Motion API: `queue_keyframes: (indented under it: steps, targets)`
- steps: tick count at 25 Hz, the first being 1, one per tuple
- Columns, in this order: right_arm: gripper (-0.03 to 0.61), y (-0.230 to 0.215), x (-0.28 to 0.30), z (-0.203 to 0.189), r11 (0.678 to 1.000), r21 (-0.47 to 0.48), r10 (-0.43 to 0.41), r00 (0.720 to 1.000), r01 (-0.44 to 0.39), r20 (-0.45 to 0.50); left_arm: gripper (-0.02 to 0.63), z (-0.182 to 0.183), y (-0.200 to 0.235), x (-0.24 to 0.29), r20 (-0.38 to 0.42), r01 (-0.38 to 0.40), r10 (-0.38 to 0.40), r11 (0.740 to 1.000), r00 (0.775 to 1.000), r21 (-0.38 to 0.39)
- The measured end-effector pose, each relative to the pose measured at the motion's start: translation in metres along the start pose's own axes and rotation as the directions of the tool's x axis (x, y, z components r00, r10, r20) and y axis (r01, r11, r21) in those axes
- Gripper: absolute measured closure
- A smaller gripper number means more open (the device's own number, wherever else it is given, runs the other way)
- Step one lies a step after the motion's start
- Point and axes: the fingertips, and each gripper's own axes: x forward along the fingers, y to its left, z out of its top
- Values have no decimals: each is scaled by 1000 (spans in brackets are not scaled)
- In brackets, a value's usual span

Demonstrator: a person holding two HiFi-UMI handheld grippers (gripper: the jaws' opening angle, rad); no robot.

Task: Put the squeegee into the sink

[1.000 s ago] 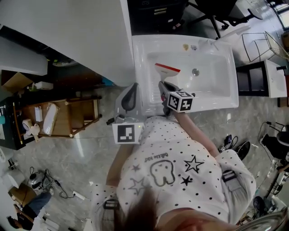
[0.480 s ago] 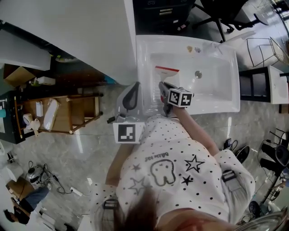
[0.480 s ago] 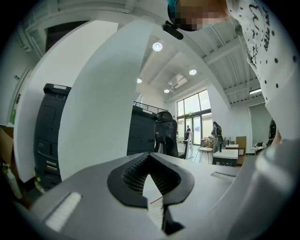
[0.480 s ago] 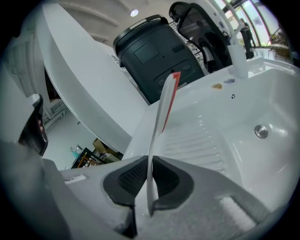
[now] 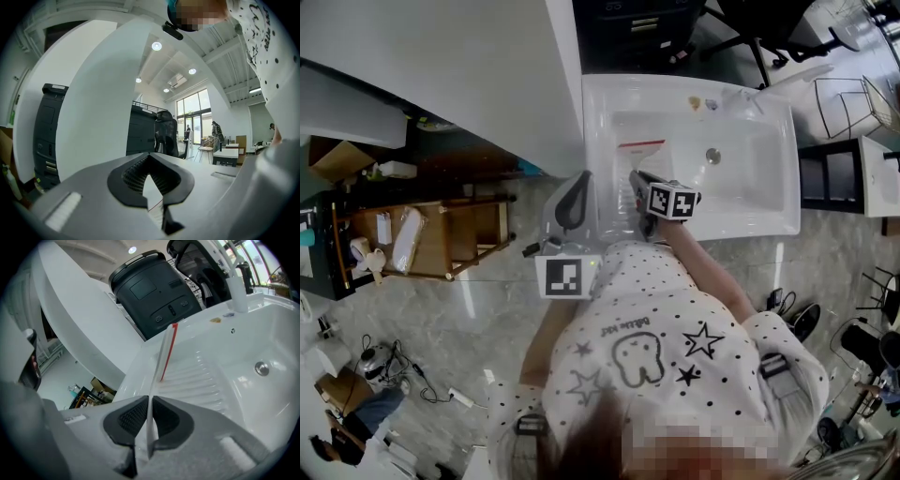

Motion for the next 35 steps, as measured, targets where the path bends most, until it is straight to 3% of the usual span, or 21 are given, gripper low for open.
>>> queue_keyframes:
  steps: [10,22,35]
  targets:
    - [554,0,2,1,1000,9,13,1000,-13,8,624,-3,3,4,-6,-6,6,1000,1000,-8]
    - [517,-2,1,3,984,-175,-35,999,34,-4,624,-5,6,5,-14,-15,15,1000,1000,-19]
    - [488,-10,0,1,978,-194,-77,997,73,-17,624,-5,5,5,-12,-11,11,1000,1000,-20]
